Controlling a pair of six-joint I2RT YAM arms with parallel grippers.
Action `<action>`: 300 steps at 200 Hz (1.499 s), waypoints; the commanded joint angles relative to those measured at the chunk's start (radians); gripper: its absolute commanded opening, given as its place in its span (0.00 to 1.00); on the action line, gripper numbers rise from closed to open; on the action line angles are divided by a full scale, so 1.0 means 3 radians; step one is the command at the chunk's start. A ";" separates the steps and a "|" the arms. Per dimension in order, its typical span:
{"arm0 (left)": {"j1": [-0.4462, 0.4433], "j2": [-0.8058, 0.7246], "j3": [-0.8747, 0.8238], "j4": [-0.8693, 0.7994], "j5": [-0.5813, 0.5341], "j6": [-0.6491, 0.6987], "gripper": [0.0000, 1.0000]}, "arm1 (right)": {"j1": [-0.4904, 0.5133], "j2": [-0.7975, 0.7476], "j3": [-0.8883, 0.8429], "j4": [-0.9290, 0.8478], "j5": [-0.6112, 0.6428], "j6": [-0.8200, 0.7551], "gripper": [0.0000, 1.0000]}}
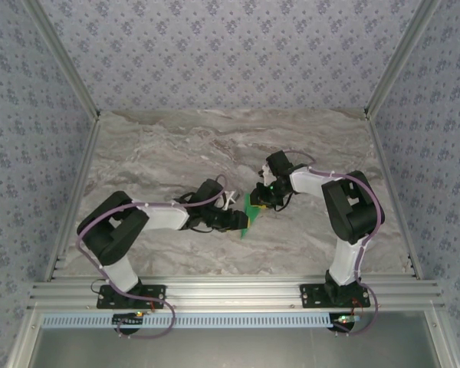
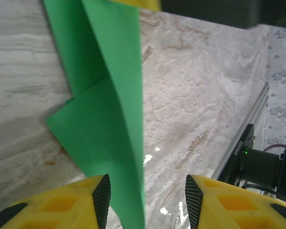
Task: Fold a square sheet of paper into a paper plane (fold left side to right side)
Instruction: Fold the wing for the fifth time at the center of the table.
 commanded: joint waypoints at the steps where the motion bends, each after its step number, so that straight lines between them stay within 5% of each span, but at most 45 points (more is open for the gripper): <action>1: -0.0016 0.0083 0.0171 -0.0093 -0.0010 -0.0009 0.48 | 0.0009 0.0059 -0.0086 -0.0174 0.0129 -0.0067 0.22; 114: -0.0089 0.0315 0.0417 -0.0370 -0.0089 0.0078 0.40 | 0.0010 0.0055 -0.0061 -0.0197 0.0129 -0.0077 0.22; 300: -0.0122 0.0540 0.0526 -0.0131 0.0010 -0.0029 0.00 | 0.0012 0.0059 -0.0065 -0.0204 0.0138 -0.0085 0.22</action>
